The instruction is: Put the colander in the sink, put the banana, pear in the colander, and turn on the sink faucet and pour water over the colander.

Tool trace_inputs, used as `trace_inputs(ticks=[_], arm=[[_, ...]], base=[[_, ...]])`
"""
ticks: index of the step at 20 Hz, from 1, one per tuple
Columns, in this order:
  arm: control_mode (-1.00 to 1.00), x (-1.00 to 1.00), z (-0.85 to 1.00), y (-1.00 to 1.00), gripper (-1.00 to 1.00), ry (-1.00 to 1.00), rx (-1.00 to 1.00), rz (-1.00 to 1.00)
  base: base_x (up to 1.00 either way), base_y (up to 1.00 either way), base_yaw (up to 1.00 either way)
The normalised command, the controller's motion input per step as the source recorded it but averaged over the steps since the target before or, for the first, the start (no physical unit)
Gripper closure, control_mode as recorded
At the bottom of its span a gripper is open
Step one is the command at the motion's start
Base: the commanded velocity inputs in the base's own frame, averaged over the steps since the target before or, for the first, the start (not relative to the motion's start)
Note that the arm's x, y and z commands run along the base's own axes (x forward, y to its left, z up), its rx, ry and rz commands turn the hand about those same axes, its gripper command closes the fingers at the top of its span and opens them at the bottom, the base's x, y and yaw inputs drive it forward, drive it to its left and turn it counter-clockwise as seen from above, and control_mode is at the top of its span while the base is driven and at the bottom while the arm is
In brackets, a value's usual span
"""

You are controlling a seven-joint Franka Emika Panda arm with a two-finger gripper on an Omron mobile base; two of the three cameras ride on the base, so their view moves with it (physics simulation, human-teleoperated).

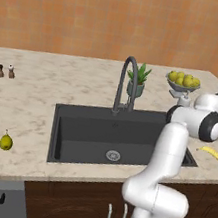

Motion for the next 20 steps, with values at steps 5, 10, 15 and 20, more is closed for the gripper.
trace_inputs(ticks=[5, 10, 15, 20], arm=[[-1.0, 0.59, -0.38, -0.06, -1.0, 0.0, 0.0, -0.05], [-1.0, 0.53, -0.34, -0.05, -1.0, 0.0, 0.0, -0.05], [-1.0, 0.31, -0.36, 0.0, 1.0, 0.0, 0.0, -0.07], [-1.0, 0.01, -0.21, 0.25, 1.0, 0.0, -0.06, -0.07]], base=[[0.0, 0.0, 0.0], [0.0, 0.0, 0.0], [0.0, 0.0, 0.0], [0.0, 0.0, 0.0]])
